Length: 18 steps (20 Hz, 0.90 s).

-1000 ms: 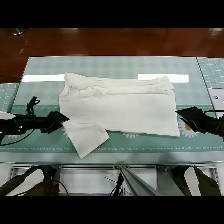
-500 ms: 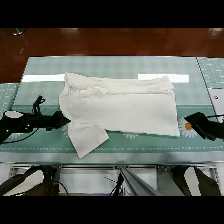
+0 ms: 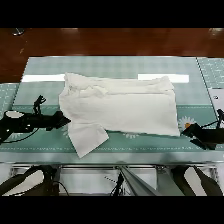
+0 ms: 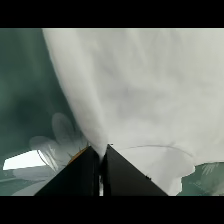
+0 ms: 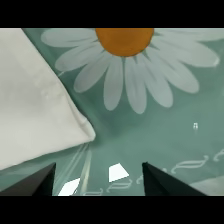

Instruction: Fold the shirts.

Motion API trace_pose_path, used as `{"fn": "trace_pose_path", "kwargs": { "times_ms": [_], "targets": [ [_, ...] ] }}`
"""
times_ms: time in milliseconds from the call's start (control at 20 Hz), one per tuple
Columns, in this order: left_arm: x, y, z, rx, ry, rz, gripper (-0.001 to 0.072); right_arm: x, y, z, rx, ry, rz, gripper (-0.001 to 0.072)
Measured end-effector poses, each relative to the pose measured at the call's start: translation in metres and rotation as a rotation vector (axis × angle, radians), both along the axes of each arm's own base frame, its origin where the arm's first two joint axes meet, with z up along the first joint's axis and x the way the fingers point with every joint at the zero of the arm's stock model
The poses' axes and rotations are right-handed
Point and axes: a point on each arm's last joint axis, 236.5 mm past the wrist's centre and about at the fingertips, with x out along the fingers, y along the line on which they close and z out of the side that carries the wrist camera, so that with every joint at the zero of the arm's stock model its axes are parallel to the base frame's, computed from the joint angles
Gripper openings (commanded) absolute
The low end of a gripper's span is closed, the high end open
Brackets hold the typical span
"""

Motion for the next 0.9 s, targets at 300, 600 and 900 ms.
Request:
{"fn": "trace_pose_path", "kwargs": {
  "times_ms": [300, 600, 900],
  "targets": [
    [0.0, 0.0, 0.0, -0.001, 0.0, -0.002, 0.0019, 0.014, 0.021, -0.016, 0.15, 0.008, 0.003, 0.062],
    [0.0, 0.0, 0.0, 0.0, 0.001, -0.001, 0.0019, 0.041, 0.041, -0.02, 0.29, -0.054, -0.043, 0.0619],
    [0.002, 0.0, 0.002, -0.001, -0.001, 0.002, 0.0019, 0.081, 0.061, -0.012, 0.29, -0.14, 0.058, 0.0034]
  ]
}}
